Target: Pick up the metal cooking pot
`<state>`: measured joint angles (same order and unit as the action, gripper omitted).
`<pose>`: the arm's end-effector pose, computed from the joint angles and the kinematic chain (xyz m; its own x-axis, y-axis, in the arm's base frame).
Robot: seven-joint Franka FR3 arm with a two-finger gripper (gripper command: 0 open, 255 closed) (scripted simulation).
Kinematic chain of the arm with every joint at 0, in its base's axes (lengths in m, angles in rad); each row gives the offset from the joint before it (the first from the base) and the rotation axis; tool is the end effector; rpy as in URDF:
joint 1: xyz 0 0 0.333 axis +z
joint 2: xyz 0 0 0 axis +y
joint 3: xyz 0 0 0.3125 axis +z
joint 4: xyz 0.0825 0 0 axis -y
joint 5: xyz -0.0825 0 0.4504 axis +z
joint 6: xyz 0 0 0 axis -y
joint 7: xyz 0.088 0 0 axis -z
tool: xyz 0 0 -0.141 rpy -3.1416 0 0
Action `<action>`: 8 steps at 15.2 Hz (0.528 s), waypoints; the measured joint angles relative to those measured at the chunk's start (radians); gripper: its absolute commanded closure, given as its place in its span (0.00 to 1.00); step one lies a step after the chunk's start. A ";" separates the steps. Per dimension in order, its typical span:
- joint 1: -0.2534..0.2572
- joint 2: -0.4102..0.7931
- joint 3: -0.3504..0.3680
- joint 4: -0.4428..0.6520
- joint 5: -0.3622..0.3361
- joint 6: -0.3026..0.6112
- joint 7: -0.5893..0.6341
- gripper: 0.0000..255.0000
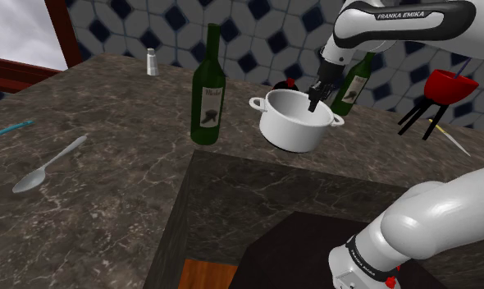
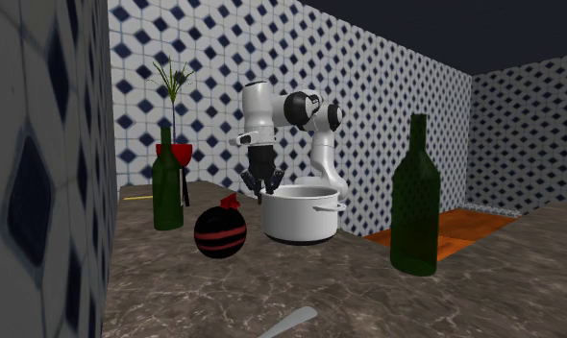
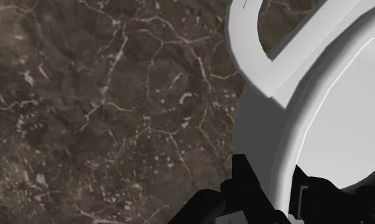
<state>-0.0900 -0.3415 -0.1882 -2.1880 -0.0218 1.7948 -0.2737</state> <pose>0.4893 -0.1453 0.4633 0.9989 0.0146 -0.0435 0.0122 -0.9984 -0.0556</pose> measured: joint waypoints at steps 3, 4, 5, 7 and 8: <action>0.000 0.001 0.001 0.005 0.000 -0.005 0.001 1.00; 0.001 0.000 0.001 0.013 0.000 -0.016 0.001 1.00; 0.001 0.002 0.001 0.025 0.000 -0.026 0.001 1.00; 0.001 0.001 0.001 0.047 -0.001 -0.050 0.000 1.00; 0.001 0.003 0.001 0.058 0.000 -0.060 0.001 1.00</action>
<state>-0.0888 -0.3387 -0.1867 -2.1297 -0.0218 1.7352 -0.2728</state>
